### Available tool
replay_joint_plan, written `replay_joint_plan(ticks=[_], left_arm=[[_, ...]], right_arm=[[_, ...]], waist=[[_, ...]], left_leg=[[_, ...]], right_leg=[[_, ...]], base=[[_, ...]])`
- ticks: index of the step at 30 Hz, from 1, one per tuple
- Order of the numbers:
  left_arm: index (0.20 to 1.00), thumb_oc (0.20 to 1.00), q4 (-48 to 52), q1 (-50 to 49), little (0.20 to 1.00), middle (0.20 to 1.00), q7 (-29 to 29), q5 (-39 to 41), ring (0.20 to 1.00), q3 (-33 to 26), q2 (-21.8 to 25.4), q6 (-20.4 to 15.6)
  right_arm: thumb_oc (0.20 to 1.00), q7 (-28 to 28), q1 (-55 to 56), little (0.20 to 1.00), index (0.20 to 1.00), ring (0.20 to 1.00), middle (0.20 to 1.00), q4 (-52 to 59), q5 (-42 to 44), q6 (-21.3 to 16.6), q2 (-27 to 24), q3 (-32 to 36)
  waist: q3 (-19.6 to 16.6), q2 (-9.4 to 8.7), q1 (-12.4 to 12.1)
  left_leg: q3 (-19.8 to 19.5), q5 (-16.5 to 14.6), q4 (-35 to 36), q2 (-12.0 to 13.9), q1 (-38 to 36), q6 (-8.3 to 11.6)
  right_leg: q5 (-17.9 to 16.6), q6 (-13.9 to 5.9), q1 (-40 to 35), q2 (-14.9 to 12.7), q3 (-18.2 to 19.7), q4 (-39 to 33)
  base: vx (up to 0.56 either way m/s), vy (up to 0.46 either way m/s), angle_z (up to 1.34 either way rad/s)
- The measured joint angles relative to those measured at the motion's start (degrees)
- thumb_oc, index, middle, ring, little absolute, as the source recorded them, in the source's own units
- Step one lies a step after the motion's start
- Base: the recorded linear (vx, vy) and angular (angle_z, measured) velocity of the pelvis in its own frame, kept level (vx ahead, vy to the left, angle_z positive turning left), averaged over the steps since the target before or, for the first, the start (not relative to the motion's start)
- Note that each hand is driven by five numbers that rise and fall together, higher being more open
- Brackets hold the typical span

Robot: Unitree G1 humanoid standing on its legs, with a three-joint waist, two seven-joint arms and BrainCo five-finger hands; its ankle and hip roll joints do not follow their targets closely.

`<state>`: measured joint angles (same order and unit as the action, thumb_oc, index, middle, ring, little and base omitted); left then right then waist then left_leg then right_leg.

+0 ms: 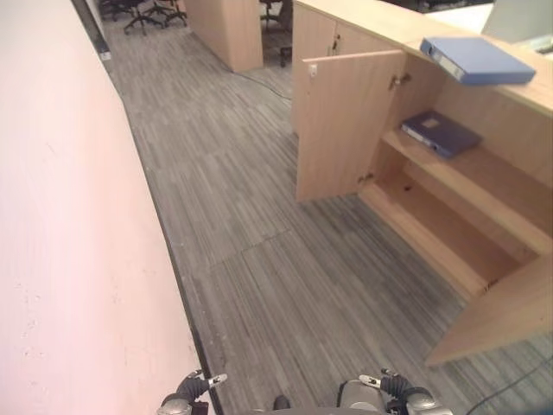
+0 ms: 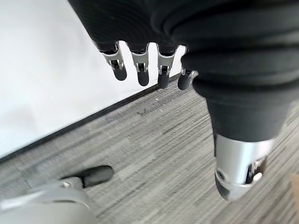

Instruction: Put the empty folder in the office cabinet

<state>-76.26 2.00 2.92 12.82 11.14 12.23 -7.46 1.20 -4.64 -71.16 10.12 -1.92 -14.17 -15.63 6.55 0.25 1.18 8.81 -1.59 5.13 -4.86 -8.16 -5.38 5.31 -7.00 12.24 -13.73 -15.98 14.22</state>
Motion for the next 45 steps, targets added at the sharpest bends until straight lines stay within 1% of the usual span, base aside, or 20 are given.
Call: replay_joint_plan(ticks=[4, 6, 8, 9, 11, 17, 21, 22, 24, 25, 29, 30, 31, 32, 33, 34, 35, 40, 43, 45], left_arm=[[1.0, 1.0, -1.3, -0.4, 1.0, 1.0, -0.1, -0.9, 1.0, -2.1, -0.2, 0.7], [1.0, 1.0, -1.0, -0.2, 1.0, 1.0, -0.1, -0.9, 1.0, -2.3, 0.2, 0.5], [1.0, 1.0, -1.1, -0.9, 1.0, 1.0, -0.1, -1.0, 1.0, -2.4, -0.8, 0.5], [1.0, 1.0, -1.1, -0.9, 1.0, 1.0, -0.1, -1.0, 1.0, -2.3, -1.3, 0.5], [1.0, 1.0, -1.4, -0.6, 1.0, 1.0, -0.1, -1.0, 1.0, -2.3, -2.1, 0.5], [1.0, 1.0, -0.6, 0.7, 1.0, 1.0, -0.1, -0.9, 1.0, -2.1, -2.6, 0.5], [1.0, 1.0, 0.1, 0.8, 1.0, 1.0, 0.1, -0.8, 1.0, -1.7, -2.4, 0.4], [1.0, 1.0, 1.4, 1.3, 1.0, 1.0, 0.2, -0.6, 1.0, -2.2, -2.2, 0.3], [1.0, 1.0, 4.0, 2.8, 1.0, 1.0, 0.2, -0.3, 1.0, -2.2, -0.2, -0.3], [1.0, 1.0, 4.4, 2.9, 1.0, 1.0, 0.3, -0.3, 1.0, -2.3, 0.5, -0.3], [1.0, 1.0, 4.3, 2.8, 1.0, 1.0, 0.5, 1.1, 1.0, -2.5, 1.4, -0.5], [1.0, 1.0, 3.7, 2.7, 1.0, 1.0, 0.6, 2.1, 1.0, -2.5, 1.6, -0.6], [1.0, 1.0, 2.6, 3.1, 1.0, 1.0, 0.7, 2.6, 1.0, -2.5, 0.8, -0.5], [1.0, 1.0, 1.8, 3.3, 1.0, 1.0, 1.0, 2.7, 1.0, -4.5, -1.8, -0.6], [1.0, 1.0, 0.9, 2.4, 1.0, 1.0, 1.2, 4.4, 1.0, -6.3, -2.3, -0.7], [1.0, 1.0, 0.5, 2.5, 1.0, 1.0, 1.2, 4.8, 1.0, -6.8, -1.7, -0.5], [1.0, 1.0, -0.7, 3.2, 1.0, 1.0, 1.2, 4.7, 1.0, -6.6, -1.9, -0.1], [1.0, 1.0, -3.4, -0.9, 1.0, 1.0, 1.0, 6.6, 1.0, -8.8, -2.1, 0.3], [1.0, 1.0, -4.1, -2.6, 1.0, 1.0, 0.7, 6.6, 1.0, -7.9, -1.1, 0.6], [1.0, 1.0, -3.6, -2.7, 1.0, 1.0, 0.5, 6.4, 1.0, -5.8, -1.2, 0.6]], right_arm=[[1.0, 0.0, 0.0, 1.0, 1.0, 1.0, 1.0, 1.7, 0.0, 0.0, 1.1, 0.9], [1.0, -0.1, 1.0, 1.0, 1.0, 1.0, 1.0, 1.3, 0.0, 0.1, 1.6, 0.8], [1.0, -0.1, 1.8, 1.0, 1.0, 1.0, 1.0, 1.1, 0.0, 0.1, 0.9, 1.4], [1.0, 0.0, 2.2, 1.0, 1.0, 1.0, 1.0, 0.5, 0.0, 0.1, 0.8, 2.3], [1.0, 0.0, 2.8, 1.0, 1.0, 1.0, 1.0, -1.1, 0.0, 0.2, 0.3, 2.0], [1.0, 0.0, 3.0, 1.0, 1.0, 1.0, 1.0, -1.1, 0.0, 0.1, -0.2, 1.3], [1.0, 0.0, 4.3, 1.0, 1.0, 1.0, 1.0, -1.3, 0.0, 0.0, 1.6, -1.4], [1.0, 0.0, 3.9, 1.0, 1.0, 1.0, 1.0, -1.6, 0.0, 0.1, 2.2, -1.8], [1.0, -0.3, 2.6, 1.0, 1.0, 1.0, 1.0, -3.9, 0.0, 0.2, 3.3, -2.6], [1.0, -0.3, 2.2, 1.0, 1.0, 1.0, 1.0, -4.3, 0.0, 0.2, 3.6, -2.8], [1.0, -0.9, 2.2, 1.0, 1.0, 1.0, 1.0, -5.6, 0.0, 0.2, 3.3, -2.9], [1.0, -1.0, 2.5, 1.0, 1.0, 1.0, 1.0, -6.1, 0.0, 0.3, 3.4, -2.9], [1.0, -1.2, 3.4, 1.0, 1.0, 1.0, 1.0, -6.1, 0.0, 0.6, 3.4, -2.2], [1.0, -1.2, 2.4, 1.0, 1.0, 1.0, 1.0, -5.5, 0.4, 0.3, 1.4, -1.2], [1.0, -1.1, 1.6, 1.0, 1.0, 1.0, 1.0, -4.5, 0.0, -0.1, -0.2, -1.8], [1.0, -1.8, 1.6, 1.0, 1.0, 1.0, 1.0, -4.4, 0.0, 0.0, -0.2, -1.5], [1.0, -1.7, 2.5, 1.0, 1.0, 1.0, 1.0, -5.1, 0.0, 0.1, -0.7, -1.6], [1.0, -1.1, 2.6, 1.0, 1.0, 1.0, 1.0, -8.1, -0.1, 0.7, 0.6, 0.7], [1.0, -0.9, 4.3, 1.0, 1.0, 1.0, 1.0, -8.6, -0.2, 1.1, 1.9, 3.1], [1.0, -0.2, 4.5, 1.0, 1.0, 1.0, 1.0, -8.9, -0.1, 1.2, 1.5, 3.1]], waist=[[1.0, -1.67, 0.2], [1.0, -2.91, 0.8], [0.9, -1.58, 1.6], [0.4, -0.12, 1.9], [-0.8, 1.25, 2.1], [-2.4, 1.4, 1.9], [-5.0, -3.45, 1.6], [-4.2, -5.16, 1.1], [-3.0, -6.61, -0.6], [-2.8, -7.5, -0.6], [-1.1, -7.44, -0.3], [-0.9, -7.42, -0.3], [-0.6, -5.96, 0.5], [1.7, -0.88, 0.6], [1.3, -0.44, -0.1], [1.4, -0.33, 0.1], [1.0, 0.8, 0.8], [-0.3, -1.23, -1.7], [-1.7, -3.23, -2.4], [-2.4, -0.85, -2.5]], left_leg=[[0.5, -1.3, 0.0, 1.1, -1.4, 1.61], [0.3, -3.1, 0.1, 1.4, -3.9, 2.73], [0.1, -5.5, 0.6, 4.3, -5.6, 4.35], [0.1, -6.1, 0.5, 6.1, -6.1, 5.31], [-0.7, -6.5, -1.9, 11.2, -6.7, 6.54], [-1.9, -2.4, -6.5, 15.9, -7.1, 12.74], [-4.6, 0.3, -29.7, 18.7, 1.8, 16.77], [-9.9, 10.1, -50.1, 19.3, 13.8, 14.6], [-9.0, 7.8, -57.4, 19.4, 22.0, 11.54], [-7.4, 6.8, -56.0, 19.2, 23.5, 10.81], [-5.5, 7.2, -26.0, 14.0, 25.2, 11.0], [-5.2, 8.3, -21.1, 12.3, 25.3, 10.46], [-6.8, 9.6, -11.8, 11.1, 22.9, 10.21], [-11.3, 10.3, -3.9, 13.9, 20.4, 10.17], [-11.6, 12.2, -1.7, 14.8, 20.5, 10.01], [-11.4, 12.8, -1.0, 14.6, 20.9, 11.52], [-12.6, 12.9, 0.3, 14.7, 21.4, 11.63], [-11.6, 12.6, -1.6, 10.7, 19.1, 9.69], [-8.3, 13.5, 0.6, 3.8, 15.2, 3.12], [-5.1, 12.5, 0.4, 3.8, 12.1, -1.57]], right_leg=[[-8.9, -1.76, -0.4, 0.7, -0.4, -14.0], [-9.7, -1.82, -1.8, 0.9, 0.7, -15.9], [-13.8, -1.73, -3.0, 3.9, 2.7, -15.2], [-15.0, -0.01, -3.6, 5.7, 2.5, -15.0], [-13.6, 4.52, -6.6, 10.7, 0.0, -16.6], [-11.0, 8.64, -10.9, 15.4, -0.4, -19.5], [-7.0, 11.87, -15.1, 17.8, 0.7, -19.6], [-5.7, 16.19, -15.3, 19.1, 1.2, -18.2], [-5.8, 15.78, -15.7, 19.0, 2.6, -17.6], [-5.9, 15.74, -15.9, 18.8, 2.7, -17.6], [-3.4, 13.61, -18.8, 18.6, 4.2, -17.6], [-2.6, 10.8, -19.3, 18.6, 4.4, -17.5], [-0.3, -1.17, -19.0, 18.6, 4.3, -14.6], [-1.1, -2.35, -14.8, 21.2, 6.2, -4.7], [4.0, 9.97, -12.1, 18.1, 7.1, -2.9], [3.4, 15.34, -13.0, 17.3, 5.9, -4.4], [3.3, 12.76, -15.2, 17.5, 4.1, -6.7], [2.6, 12.72, -22.1, 18.0, 7.9, -13.5], [4.0, 10.37, -24.3, 15.5, 10.0, -13.2], [6.1, 7.36, -24.2, 16.4, 10.8, -9.3]], base=[[0.11, -0.058, -0.19], [0.24, -0.123, 0.02], [0.35, -0.202, -0.07], [0.33, -0.207, 0.09], [0.33, -0.247, 0.25], [0.3, -0.268, 0.01], [0.28, -0.384, -0.15], [0.16, -0.242, -0.27], [0.1, -0.051, -0.45], [0.18, 0.044, -0.62], [0.18, 0.097, -0.38], [0.21, 0.136, -0.07], [0.17, 0.113, -0.2], [0.25, 0.164, -0.48], [0.25, 0.175, -0.63], [0.25, 0.19, -0.09], [0.27, 0.233, 0.27], [0.29, 0.326, -0.33], [0.22, 0.348, -0.22], [0.16, 0.287, -0.46]])
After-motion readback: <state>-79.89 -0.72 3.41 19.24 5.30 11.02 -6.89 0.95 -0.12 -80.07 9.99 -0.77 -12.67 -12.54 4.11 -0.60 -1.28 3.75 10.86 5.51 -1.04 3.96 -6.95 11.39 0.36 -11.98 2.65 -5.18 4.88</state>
